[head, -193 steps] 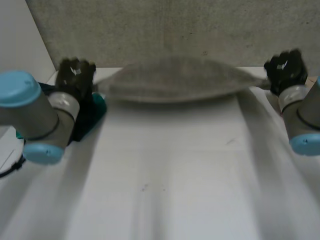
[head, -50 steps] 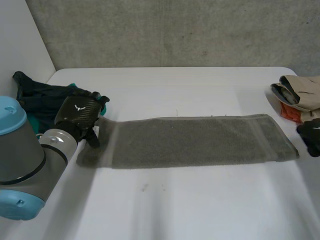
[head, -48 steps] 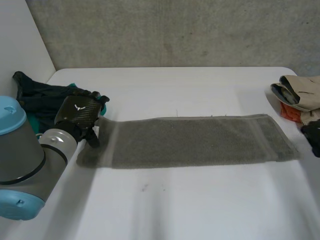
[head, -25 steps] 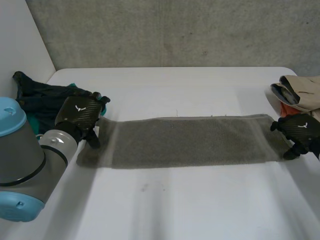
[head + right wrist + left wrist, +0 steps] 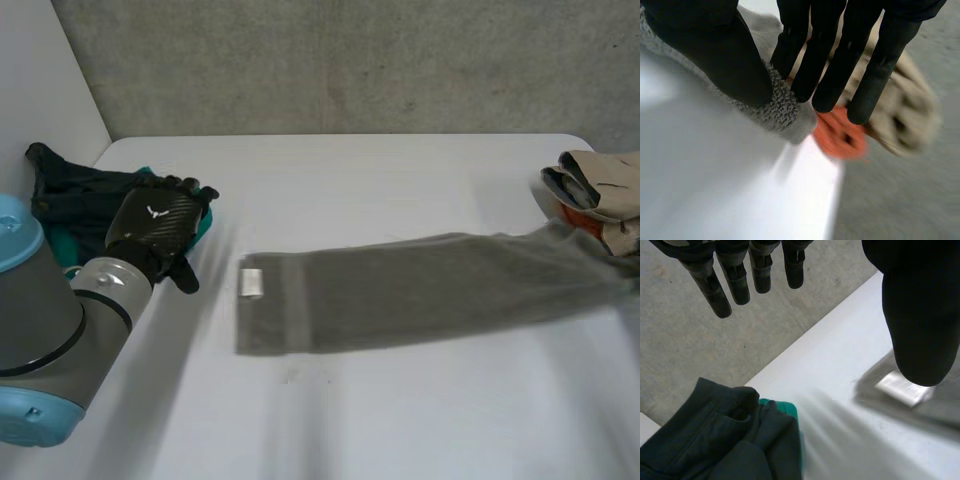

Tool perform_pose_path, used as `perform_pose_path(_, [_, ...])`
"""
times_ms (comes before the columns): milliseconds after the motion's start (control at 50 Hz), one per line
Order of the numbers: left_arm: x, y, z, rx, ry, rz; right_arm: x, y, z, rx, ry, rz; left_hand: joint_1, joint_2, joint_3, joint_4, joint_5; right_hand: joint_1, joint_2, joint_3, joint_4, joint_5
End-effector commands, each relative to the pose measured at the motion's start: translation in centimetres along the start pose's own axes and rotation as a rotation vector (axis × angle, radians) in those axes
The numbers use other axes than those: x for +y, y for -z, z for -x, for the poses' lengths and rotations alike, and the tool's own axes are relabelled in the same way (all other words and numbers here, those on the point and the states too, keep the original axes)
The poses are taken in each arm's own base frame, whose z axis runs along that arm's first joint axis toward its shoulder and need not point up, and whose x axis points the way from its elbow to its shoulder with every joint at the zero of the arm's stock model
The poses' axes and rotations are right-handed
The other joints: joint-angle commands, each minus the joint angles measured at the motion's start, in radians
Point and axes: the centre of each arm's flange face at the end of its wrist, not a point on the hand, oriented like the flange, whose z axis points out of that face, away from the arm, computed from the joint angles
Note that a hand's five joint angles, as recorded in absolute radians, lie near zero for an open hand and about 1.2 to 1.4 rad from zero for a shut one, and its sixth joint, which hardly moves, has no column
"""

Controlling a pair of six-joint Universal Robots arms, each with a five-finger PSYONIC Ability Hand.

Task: Fold the laundry.

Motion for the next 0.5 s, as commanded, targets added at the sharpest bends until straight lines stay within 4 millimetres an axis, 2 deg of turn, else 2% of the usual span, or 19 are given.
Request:
perform_pose_path(20, [-0.4,0.2,0.3,-0.008,0.000,-0.012,0.2,0.2,-2.3,0.070,0.076,0.017,-0.030,-0.034,-0.039,-0.030,-0.051,0.272,0.222,0.208,0.200,0.251])
perform_pose_path(100, [-0.5,0.1,0.5,-0.015,0.001,-0.016,-5.5,1.3,0.8,0.016,0.105,-0.138,-0.030,-0.034,-0.039,-0.030,-0.051,0.272,0.222,0.208,0.200,0.251])
perform_pose_path(120, [-0.6,0.2,0.5,-0.016,0.000,-0.018,-8.5,2.1,2.7,-0.021,0.096,-0.225,-0.030,-0.034,-0.039,-0.030,-0.051,0.272,0.222,0.208,0.200,0.251])
perform_pose_path(180, [-1.2,0.3,0.9,-0.030,0.000,-0.040,-11.7,3.4,5.3,-0.087,0.063,-0.321,-0.030,-0.034,-0.039,-0.030,-0.051,0.272,0.222,0.208,0.200,0.251])
perform_pose_path(200, [-1.4,0.4,1.0,-0.031,0.000,-0.044,-13.5,4.4,7.1,-0.134,0.055,-0.383,-0.030,-0.034,-0.039,-0.030,-0.051,0.272,0.222,0.208,0.200,0.251])
perform_pose_path(260, [-2.0,0.5,1.4,-0.046,0.002,-0.065,-16.2,6.2,10.2,-0.207,0.054,-0.483,-0.030,-0.034,-0.039,-0.030,-0.051,0.272,0.222,0.208,0.200,0.251])
perform_pose_path(280, [-2.1,0.5,1.5,-0.049,0.002,-0.069,-17.9,7.7,12.6,-0.256,0.069,-0.557,-0.030,-0.034,-0.039,-0.030,-0.051,0.272,0.222,0.208,0.200,0.251])
perform_pose_path(340, [-2.6,0.7,1.8,-0.057,0.001,-0.084,-20.1,10.2,16.3,-0.332,0.093,-0.691,-0.030,-0.034,-0.039,-0.030,-0.051,0.272,0.222,0.208,0.200,0.251])
perform_pose_path(360, [-2.6,0.7,1.8,-0.058,0.001,-0.085,-21.1,11.9,19.0,-0.394,0.109,-0.777,-0.030,-0.034,-0.039,-0.030,-0.051,0.272,0.222,0.208,0.200,0.251])
perform_pose_path(420, [-2.6,0.7,1.8,-0.059,0.001,-0.083,-21.7,13.9,23.1,-0.495,0.125,-0.881,-0.030,-0.034,-0.039,-0.030,-0.051,0.272,0.222,0.208,0.200,0.251])
perform_pose_path(440, [-2.5,0.7,1.8,-0.058,0.001,-0.082,-21.8,14.8,25.2,-0.550,0.137,-0.928,-0.030,-0.034,-0.039,-0.030,-0.051,0.272,0.222,0.208,0.200,0.251])
perform_pose_path(500, [-2.5,0.7,1.8,-0.059,0.003,-0.080,-21.6,16.0,27.9,-0.617,0.141,-0.960,-0.030,-0.034,-0.039,-0.030,-0.051,0.272,0.222,0.208,0.200,0.251])
